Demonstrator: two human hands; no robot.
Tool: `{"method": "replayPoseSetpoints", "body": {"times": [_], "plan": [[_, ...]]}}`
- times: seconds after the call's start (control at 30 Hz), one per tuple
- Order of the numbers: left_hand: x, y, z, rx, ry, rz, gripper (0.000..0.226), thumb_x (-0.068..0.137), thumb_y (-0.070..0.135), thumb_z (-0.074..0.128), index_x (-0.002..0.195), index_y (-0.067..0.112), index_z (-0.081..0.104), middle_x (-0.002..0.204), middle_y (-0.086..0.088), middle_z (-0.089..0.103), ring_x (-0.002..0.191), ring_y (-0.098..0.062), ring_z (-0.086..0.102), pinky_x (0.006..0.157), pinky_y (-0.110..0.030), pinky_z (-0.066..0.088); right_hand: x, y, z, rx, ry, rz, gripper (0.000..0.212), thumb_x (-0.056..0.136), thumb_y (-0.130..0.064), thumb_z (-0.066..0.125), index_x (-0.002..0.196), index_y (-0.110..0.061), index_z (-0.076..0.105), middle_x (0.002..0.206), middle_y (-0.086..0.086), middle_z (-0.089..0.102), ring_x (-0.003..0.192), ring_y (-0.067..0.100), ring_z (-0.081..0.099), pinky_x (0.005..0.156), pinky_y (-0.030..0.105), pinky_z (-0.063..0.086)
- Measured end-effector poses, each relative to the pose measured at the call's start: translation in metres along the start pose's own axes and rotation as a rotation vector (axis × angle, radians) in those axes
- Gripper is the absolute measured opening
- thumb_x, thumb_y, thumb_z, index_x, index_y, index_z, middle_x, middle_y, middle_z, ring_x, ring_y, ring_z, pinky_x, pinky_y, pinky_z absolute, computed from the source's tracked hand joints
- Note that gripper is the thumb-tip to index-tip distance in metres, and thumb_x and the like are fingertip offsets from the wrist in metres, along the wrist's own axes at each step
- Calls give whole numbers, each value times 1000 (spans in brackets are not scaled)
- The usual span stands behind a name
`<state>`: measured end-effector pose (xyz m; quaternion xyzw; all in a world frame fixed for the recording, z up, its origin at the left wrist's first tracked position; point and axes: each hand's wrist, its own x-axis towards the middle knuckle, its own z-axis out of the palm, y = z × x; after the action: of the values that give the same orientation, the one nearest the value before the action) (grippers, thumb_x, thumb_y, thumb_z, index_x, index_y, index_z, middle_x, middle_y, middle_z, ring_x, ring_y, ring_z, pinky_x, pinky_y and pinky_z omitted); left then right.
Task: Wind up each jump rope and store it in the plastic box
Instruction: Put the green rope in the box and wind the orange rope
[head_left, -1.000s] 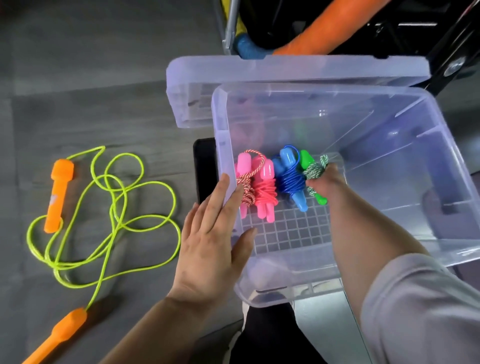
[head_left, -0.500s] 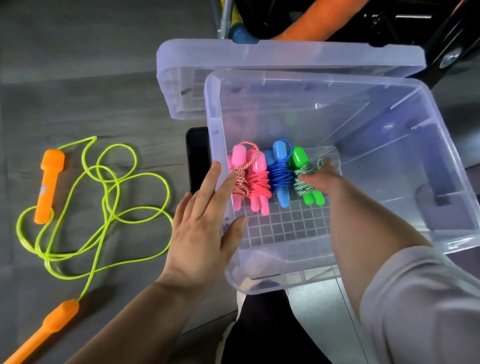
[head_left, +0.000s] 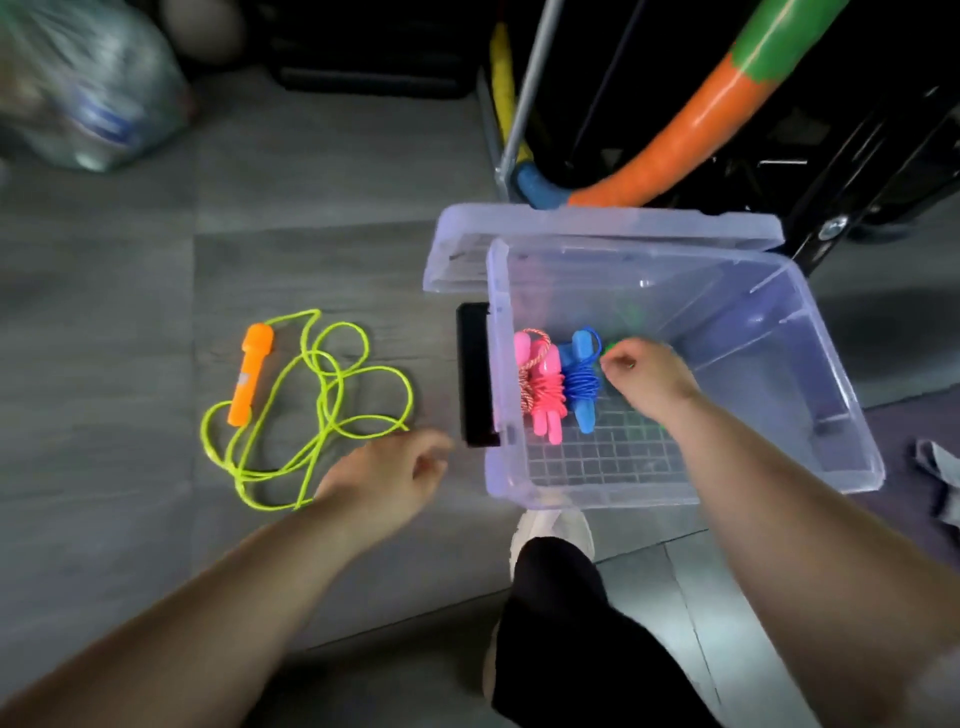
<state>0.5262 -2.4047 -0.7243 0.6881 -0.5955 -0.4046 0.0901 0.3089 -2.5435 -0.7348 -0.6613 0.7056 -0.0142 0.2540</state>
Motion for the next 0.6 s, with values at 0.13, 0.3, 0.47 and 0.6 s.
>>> {"method": "replayPoseSetpoints", "body": {"times": [0.13,0.3,0.47,0.6], "plan": [[-66,-31,-43,26,-53,-66,22,90,15,48,107,16,62,83,8,62,90,-17,59,63,-11,37,-48,-51,-23,143,176,-92,21,87,-8,47,101,-4,62,112,15,63,98,33,58,82,35,44],[-129,-72,-91,-23,47,-121,30,89,17,52,65,35,49,63,21,52,62,3,49,56,-2,35,-96,-130,-15,125,102,-357,18,85,-7,51,99,-3,61,107,16,64,99,32,57,83,29,37],[-146,-116,-104,-50,57,-272,18,91,17,49,96,8,64,68,5,52,54,5,39,51,-4,31,-125,-190,64,-218,-315,-610,26,87,-14,48,109,-11,60,115,11,63,107,28,56,81,28,41],[-139,-148,-114,-79,59,-328,15,89,16,50,86,16,64,62,14,49,48,1,48,48,-5,34,-142,-191,168,-596,-523,-739,34,89,-14,45,122,-13,52,128,11,52,121,29,46,94,33,39]]}}
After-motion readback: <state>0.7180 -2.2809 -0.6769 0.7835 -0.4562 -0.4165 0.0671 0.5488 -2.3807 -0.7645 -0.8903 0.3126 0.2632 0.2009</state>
